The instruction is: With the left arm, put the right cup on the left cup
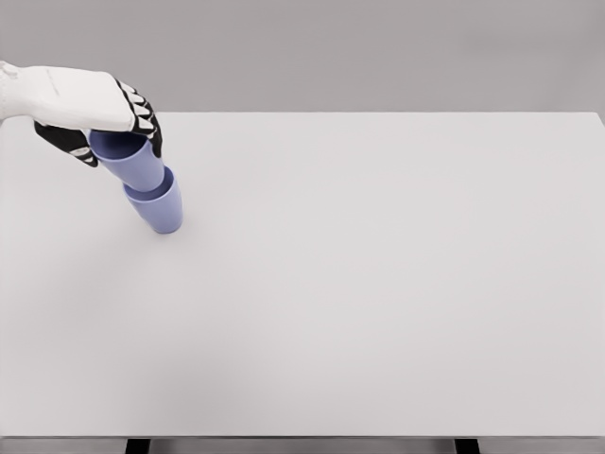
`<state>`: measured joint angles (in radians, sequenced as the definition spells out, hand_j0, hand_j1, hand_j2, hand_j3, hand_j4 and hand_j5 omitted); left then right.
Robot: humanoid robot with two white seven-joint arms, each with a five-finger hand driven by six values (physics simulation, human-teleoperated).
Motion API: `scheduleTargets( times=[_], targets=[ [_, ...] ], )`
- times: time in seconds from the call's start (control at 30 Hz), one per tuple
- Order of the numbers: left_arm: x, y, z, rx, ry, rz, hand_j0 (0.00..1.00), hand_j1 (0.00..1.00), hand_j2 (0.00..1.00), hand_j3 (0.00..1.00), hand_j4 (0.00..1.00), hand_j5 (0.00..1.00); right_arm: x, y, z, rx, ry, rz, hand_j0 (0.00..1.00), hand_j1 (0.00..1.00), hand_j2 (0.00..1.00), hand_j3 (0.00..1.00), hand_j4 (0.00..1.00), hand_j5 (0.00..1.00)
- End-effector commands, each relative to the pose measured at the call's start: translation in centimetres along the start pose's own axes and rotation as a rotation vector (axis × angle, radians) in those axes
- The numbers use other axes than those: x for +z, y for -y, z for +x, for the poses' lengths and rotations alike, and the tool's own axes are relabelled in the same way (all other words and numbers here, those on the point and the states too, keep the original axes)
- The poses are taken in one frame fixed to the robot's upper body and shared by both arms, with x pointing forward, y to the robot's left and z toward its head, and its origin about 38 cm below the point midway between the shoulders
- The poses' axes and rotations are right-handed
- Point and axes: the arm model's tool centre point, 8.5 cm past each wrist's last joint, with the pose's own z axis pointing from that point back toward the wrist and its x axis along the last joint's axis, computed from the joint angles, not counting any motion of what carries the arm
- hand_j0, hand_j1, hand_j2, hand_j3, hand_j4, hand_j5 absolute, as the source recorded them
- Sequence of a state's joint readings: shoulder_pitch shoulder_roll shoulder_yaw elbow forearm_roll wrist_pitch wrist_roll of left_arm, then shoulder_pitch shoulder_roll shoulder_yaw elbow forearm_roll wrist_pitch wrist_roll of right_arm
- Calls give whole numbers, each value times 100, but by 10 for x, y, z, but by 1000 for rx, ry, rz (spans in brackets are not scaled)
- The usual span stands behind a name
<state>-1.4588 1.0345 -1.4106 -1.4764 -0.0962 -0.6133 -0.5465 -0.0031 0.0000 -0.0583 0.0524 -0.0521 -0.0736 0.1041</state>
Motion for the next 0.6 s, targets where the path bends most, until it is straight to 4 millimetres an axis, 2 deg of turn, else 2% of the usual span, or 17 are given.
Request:
scheduleTargets(
  times=[0.0,0.1,0.57],
  targets=[
    [-3,0,0,5,4,0,66,66,66,66,66,66,0,0,0,0,0,0,100,100,100,100,100,100],
    [-8,1,1,6,12,-8,66,66,66,66,66,66,0,0,0,0,0,0,100,100,100,100,100,100],
    [-10,4,1,9,14,-12,67,67,67,67,67,67,0,0,0,0,-1,0,100,100,100,100,100,100]
  ],
)
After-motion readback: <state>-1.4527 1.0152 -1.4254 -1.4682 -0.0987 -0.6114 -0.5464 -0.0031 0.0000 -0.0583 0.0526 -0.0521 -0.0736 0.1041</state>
